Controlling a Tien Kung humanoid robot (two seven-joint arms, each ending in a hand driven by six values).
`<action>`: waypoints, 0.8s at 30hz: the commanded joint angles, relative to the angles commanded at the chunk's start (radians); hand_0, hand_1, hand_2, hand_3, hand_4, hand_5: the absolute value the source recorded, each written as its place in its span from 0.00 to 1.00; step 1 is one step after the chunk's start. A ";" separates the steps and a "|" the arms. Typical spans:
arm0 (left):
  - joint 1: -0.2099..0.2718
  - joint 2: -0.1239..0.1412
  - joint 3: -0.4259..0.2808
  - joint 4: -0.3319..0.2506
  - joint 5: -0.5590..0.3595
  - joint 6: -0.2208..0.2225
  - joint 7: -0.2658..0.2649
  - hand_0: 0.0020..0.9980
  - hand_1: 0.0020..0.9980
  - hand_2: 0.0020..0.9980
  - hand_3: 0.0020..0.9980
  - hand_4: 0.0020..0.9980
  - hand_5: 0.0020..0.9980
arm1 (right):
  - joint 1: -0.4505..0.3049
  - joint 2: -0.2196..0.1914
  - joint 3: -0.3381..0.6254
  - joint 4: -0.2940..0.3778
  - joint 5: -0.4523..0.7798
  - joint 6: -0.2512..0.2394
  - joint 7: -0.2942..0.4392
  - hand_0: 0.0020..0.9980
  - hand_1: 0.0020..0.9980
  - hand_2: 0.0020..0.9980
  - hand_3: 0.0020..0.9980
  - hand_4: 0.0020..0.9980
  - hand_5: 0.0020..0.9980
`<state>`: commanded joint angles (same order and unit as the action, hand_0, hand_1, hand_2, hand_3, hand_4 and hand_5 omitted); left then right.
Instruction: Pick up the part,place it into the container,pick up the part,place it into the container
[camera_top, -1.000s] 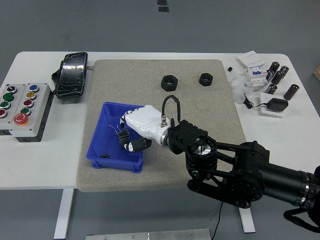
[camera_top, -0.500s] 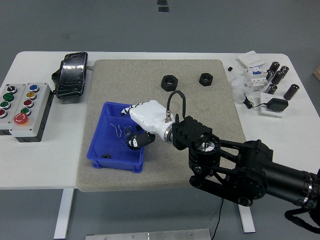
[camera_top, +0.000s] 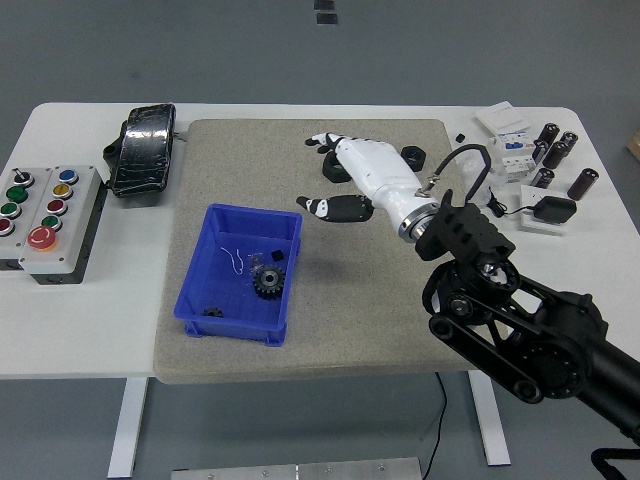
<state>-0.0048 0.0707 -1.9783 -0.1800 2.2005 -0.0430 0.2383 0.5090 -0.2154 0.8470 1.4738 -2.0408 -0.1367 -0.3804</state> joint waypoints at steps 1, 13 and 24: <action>0.000 -0.001 0.001 0.000 -0.001 0.000 0.000 0.62 0.56 0.55 0.63 0.71 0.36 | -0.018 -0.003 0.025 -0.012 0.003 -0.009 0.007 0.56 0.70 0.74 0.77 0.85 0.42; -0.001 0.002 0.008 0.000 -0.007 0.001 -0.005 0.62 0.56 0.55 0.62 0.70 0.36 | -0.254 -0.015 0.250 -0.100 0.190 -0.094 0.180 0.57 0.71 0.74 0.74 0.85 0.45; 0.002 0.019 0.000 0.000 0.011 -0.002 -0.009 0.62 0.56 0.55 0.63 0.70 0.36 | -0.413 0.020 0.344 -0.095 0.406 -0.153 0.325 0.58 0.70 0.73 0.71 0.85 0.50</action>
<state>-0.0032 0.0893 -1.9786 -0.1800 2.2113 -0.0447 0.2293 0.0961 -0.1951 1.1914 1.3790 -1.6348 -0.2898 -0.0553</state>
